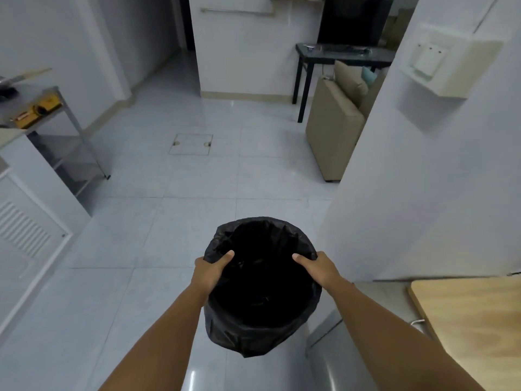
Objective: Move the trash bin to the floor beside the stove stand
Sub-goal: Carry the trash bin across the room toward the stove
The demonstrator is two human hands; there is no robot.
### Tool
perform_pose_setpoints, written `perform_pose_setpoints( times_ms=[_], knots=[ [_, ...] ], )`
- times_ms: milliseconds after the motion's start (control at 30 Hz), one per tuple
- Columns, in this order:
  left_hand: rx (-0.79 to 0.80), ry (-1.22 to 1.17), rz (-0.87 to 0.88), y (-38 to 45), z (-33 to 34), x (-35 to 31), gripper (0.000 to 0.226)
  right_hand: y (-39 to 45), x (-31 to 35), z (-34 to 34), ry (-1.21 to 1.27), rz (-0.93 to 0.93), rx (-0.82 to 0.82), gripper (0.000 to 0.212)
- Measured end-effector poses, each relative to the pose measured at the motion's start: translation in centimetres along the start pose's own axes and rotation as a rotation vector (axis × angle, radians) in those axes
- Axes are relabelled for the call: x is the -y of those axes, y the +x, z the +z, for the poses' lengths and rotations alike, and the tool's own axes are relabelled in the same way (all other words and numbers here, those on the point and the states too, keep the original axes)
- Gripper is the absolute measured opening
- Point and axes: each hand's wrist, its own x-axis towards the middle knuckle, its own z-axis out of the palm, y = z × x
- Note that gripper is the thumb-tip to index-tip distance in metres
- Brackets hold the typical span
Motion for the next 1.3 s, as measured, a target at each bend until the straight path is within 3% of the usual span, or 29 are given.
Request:
perform_pose_setpoints(
  times_ms=[367,767,933,1033,1167,1300],
  knots=[
    [-0.009,-0.021,0.024,15.7,3.0,-10.0,0.158,16.1,10.8,-3.5,-0.02,-0.04,0.037,0.108],
    [-0.017,0.02,0.055,36.5,6.7,-26.0,0.159,33.7,25.8,-7.6,0.038,-0.072,-0.002,0.117],
    [0.014,0.041,0.08,43.2,9.8,-33.6,0.138,41.5,31.2,-10.1,0.039,-0.069,-0.026,0.106],
    [0.022,0.045,0.078,47.6,11.8,-37.2,0.141,46.6,34.4,-11.7,0.038,-0.064,-0.03,0.101],
    [0.017,0.031,0.051,53.6,14.2,-41.7,0.134,54.1,38.1,-13.8,0.023,-0.062,-0.018,0.12],
    [0.003,-0.018,0.039,59.7,16.8,-46.4,0.146,62.0,42.7,-16.7,0.028,-0.071,0.016,0.12]
  ],
)
